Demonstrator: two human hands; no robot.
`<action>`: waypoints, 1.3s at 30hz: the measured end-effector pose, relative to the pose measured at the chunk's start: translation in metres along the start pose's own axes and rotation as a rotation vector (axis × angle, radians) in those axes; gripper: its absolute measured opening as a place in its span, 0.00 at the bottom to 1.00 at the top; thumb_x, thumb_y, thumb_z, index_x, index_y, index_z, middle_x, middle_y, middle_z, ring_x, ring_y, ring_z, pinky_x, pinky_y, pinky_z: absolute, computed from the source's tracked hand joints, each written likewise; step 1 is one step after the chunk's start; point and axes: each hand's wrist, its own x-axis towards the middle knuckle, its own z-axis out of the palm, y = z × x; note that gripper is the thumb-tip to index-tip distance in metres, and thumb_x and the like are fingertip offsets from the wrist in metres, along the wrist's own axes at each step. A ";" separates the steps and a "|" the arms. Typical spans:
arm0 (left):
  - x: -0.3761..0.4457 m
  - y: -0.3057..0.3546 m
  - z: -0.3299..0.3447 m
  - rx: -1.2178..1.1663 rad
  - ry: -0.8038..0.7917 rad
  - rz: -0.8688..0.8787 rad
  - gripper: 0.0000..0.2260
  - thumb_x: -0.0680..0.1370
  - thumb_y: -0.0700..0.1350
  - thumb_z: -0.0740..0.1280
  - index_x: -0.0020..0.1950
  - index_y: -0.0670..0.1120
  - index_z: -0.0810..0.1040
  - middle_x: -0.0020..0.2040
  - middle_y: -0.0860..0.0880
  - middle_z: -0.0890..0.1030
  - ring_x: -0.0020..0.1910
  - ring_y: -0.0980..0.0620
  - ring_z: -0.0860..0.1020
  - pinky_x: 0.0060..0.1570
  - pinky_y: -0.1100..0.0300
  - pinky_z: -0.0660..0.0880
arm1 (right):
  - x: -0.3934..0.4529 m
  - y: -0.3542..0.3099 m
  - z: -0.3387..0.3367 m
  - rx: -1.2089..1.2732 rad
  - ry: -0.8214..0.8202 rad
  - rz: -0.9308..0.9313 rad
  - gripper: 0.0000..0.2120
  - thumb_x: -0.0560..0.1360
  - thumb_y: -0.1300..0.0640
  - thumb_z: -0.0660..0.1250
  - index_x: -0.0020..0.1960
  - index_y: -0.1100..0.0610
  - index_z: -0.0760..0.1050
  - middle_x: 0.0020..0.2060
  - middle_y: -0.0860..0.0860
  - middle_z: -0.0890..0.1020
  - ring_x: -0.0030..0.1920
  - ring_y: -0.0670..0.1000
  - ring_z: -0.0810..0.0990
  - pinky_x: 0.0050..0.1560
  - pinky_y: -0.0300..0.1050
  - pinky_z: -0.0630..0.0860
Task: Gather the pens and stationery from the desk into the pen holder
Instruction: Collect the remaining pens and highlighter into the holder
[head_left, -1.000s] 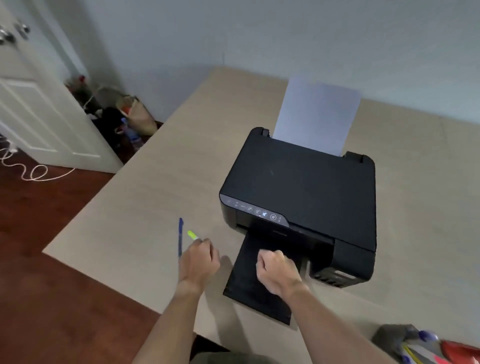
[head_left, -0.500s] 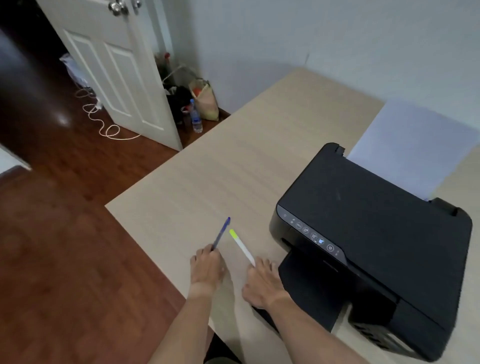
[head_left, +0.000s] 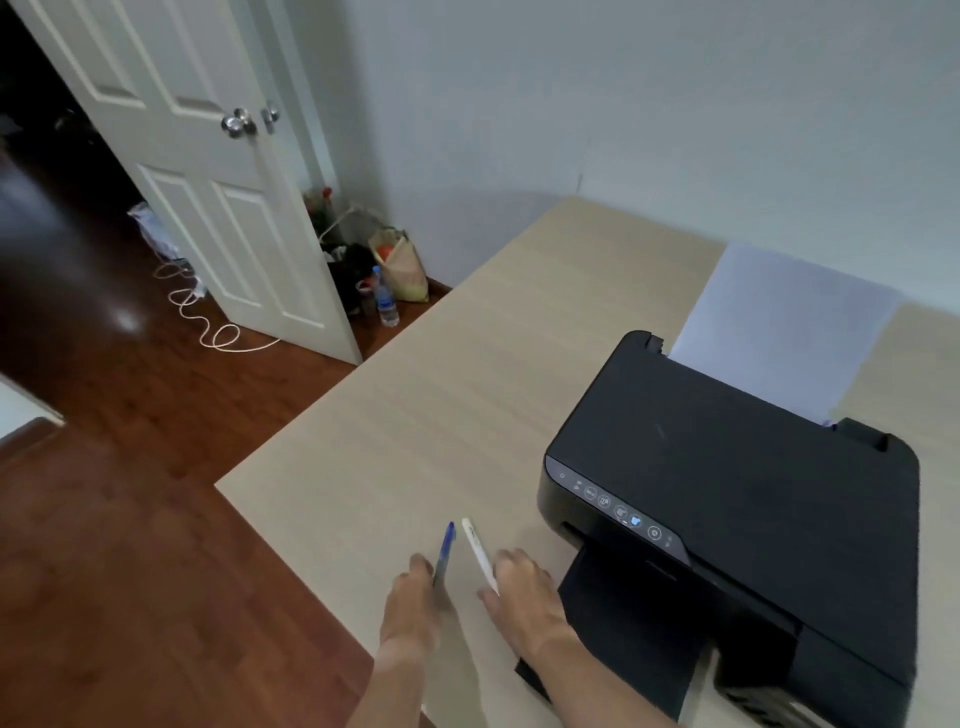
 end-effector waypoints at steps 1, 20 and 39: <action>-0.002 -0.001 -0.001 -0.013 -0.016 -0.022 0.07 0.75 0.37 0.61 0.51 0.44 0.67 0.46 0.42 0.76 0.49 0.39 0.79 0.46 0.52 0.75 | 0.001 -0.005 0.005 -0.004 0.008 0.029 0.15 0.76 0.54 0.65 0.60 0.58 0.68 0.56 0.56 0.77 0.57 0.58 0.77 0.57 0.51 0.73; -0.012 0.032 -0.022 0.075 -0.150 0.157 0.12 0.73 0.37 0.61 0.42 0.56 0.68 0.48 0.45 0.74 0.53 0.41 0.79 0.49 0.56 0.74 | -0.021 0.036 -0.020 0.042 0.328 0.190 0.13 0.77 0.55 0.54 0.57 0.56 0.71 0.53 0.53 0.80 0.54 0.56 0.79 0.56 0.50 0.71; -0.063 0.172 0.068 0.484 -0.547 0.895 0.05 0.72 0.47 0.67 0.41 0.59 0.76 0.46 0.54 0.77 0.44 0.57 0.77 0.47 0.64 0.76 | -0.208 0.200 -0.002 0.247 0.657 0.365 0.09 0.78 0.55 0.52 0.46 0.54 0.70 0.42 0.50 0.76 0.39 0.55 0.75 0.41 0.50 0.72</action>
